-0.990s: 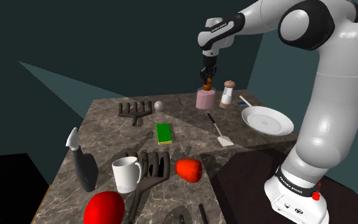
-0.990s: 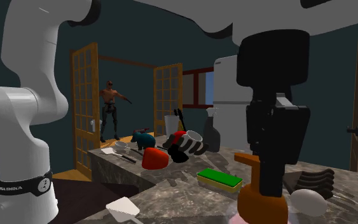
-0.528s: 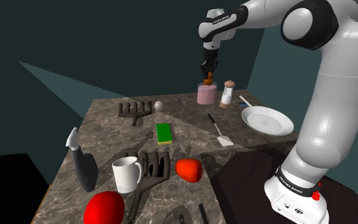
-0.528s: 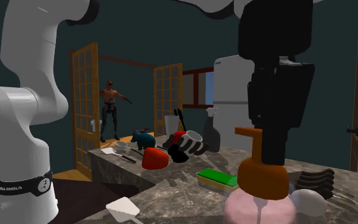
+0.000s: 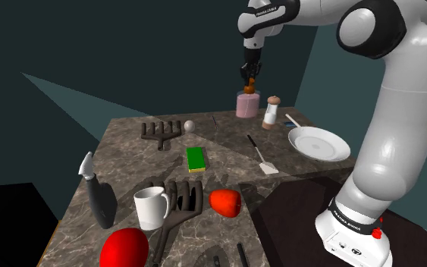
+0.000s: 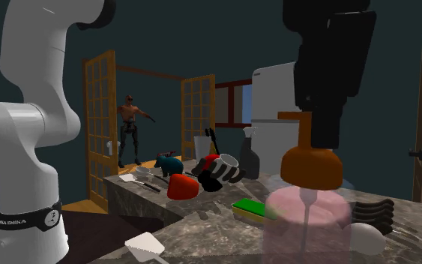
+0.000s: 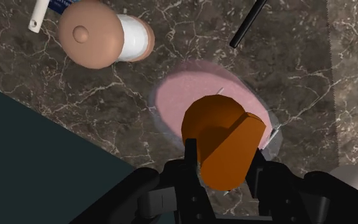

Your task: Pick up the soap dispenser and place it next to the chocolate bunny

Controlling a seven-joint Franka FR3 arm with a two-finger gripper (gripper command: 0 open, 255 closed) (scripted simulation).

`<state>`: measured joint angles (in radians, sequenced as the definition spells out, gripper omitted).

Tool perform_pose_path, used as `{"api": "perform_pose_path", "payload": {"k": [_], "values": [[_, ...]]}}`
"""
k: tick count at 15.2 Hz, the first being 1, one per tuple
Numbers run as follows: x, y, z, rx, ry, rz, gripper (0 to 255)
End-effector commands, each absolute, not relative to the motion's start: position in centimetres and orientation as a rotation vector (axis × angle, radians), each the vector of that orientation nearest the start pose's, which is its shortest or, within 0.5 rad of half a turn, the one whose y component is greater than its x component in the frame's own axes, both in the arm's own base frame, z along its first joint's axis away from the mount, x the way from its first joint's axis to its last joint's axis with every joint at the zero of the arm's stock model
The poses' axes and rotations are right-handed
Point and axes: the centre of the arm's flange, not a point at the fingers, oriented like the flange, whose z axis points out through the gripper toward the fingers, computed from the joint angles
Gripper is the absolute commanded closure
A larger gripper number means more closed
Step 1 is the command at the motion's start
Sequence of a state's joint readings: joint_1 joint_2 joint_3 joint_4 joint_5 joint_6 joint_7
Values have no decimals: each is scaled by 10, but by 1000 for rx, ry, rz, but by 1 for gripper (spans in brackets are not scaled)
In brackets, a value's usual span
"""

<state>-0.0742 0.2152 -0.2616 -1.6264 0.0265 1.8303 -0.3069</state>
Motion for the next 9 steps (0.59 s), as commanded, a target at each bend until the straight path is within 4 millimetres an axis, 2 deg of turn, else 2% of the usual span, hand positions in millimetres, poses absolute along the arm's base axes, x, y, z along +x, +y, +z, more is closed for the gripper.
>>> {"api": "perform_pose_path", "payload": {"k": [1,9], "values": [[594,-192,508,-3168,48,21,255],[594,-192,551,-3168,48,21,255]]}}
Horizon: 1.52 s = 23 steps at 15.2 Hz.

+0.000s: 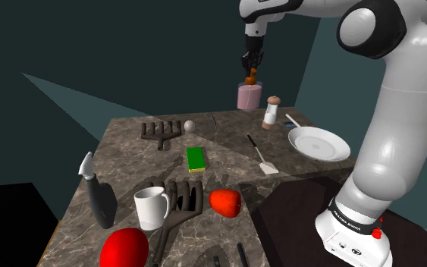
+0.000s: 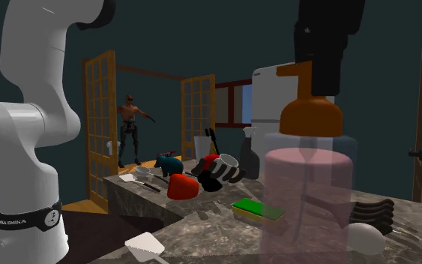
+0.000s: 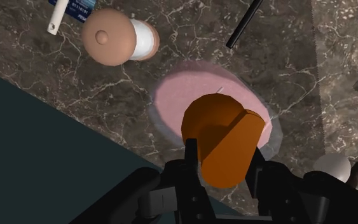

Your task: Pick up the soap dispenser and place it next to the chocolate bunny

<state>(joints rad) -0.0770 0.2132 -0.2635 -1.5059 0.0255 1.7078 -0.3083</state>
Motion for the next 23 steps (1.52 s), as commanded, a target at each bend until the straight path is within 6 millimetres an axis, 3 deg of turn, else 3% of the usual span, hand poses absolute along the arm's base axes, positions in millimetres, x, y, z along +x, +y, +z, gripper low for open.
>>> {"api": "perform_pose_path", "payload": {"k": [1,23], "values": [[594,-192,556,-3168,48,21,255],[594,-192,672,-3168,48,21,255]]}}
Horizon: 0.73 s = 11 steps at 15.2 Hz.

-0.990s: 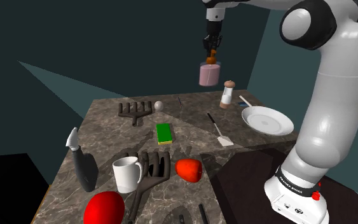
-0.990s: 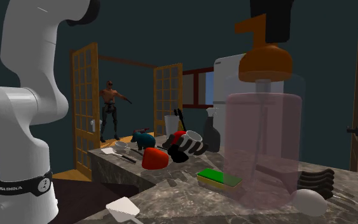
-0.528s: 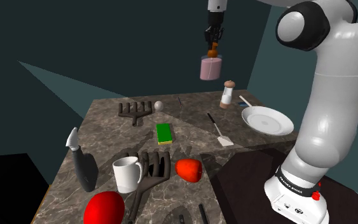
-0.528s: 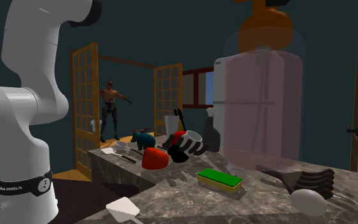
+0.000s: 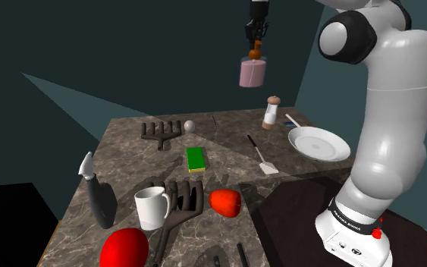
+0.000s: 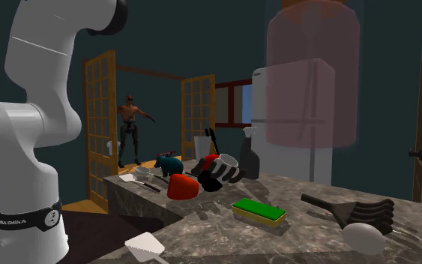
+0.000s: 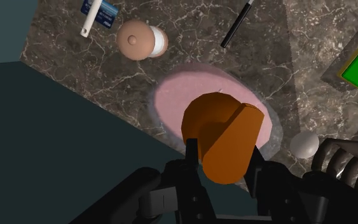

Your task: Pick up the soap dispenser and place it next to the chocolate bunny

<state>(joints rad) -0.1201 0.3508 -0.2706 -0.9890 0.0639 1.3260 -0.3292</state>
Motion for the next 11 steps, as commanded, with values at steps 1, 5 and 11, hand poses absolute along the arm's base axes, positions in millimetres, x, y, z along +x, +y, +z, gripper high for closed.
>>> {"api": "perform_pose_path", "payload": {"k": [1,5,11], "values": [[594,-192,677,-3168,48,21,255],[581,-155,681,-3168,48,21,255],[553,-80,682,-3168,48,21,255]]}}
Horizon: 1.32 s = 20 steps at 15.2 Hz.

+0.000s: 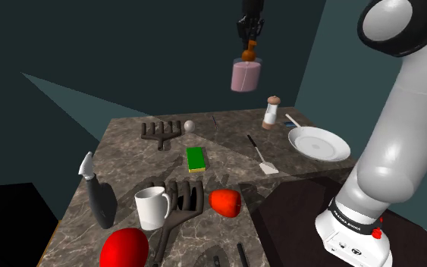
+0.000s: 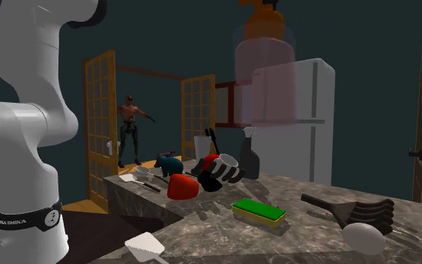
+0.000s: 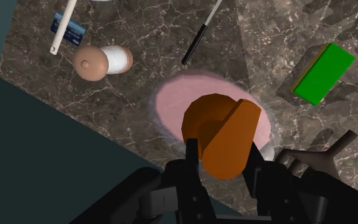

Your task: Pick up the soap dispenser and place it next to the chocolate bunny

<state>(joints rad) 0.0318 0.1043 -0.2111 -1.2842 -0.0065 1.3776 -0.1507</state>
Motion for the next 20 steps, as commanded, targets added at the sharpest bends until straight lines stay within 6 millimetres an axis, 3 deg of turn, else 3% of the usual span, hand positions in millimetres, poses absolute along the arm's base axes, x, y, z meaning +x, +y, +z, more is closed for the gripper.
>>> {"api": "perform_pose_path", "payload": {"k": [1,20], "values": [[548,-68,682,-3168,48,21,255],[461,167,683,-3168,48,21,255]]}}
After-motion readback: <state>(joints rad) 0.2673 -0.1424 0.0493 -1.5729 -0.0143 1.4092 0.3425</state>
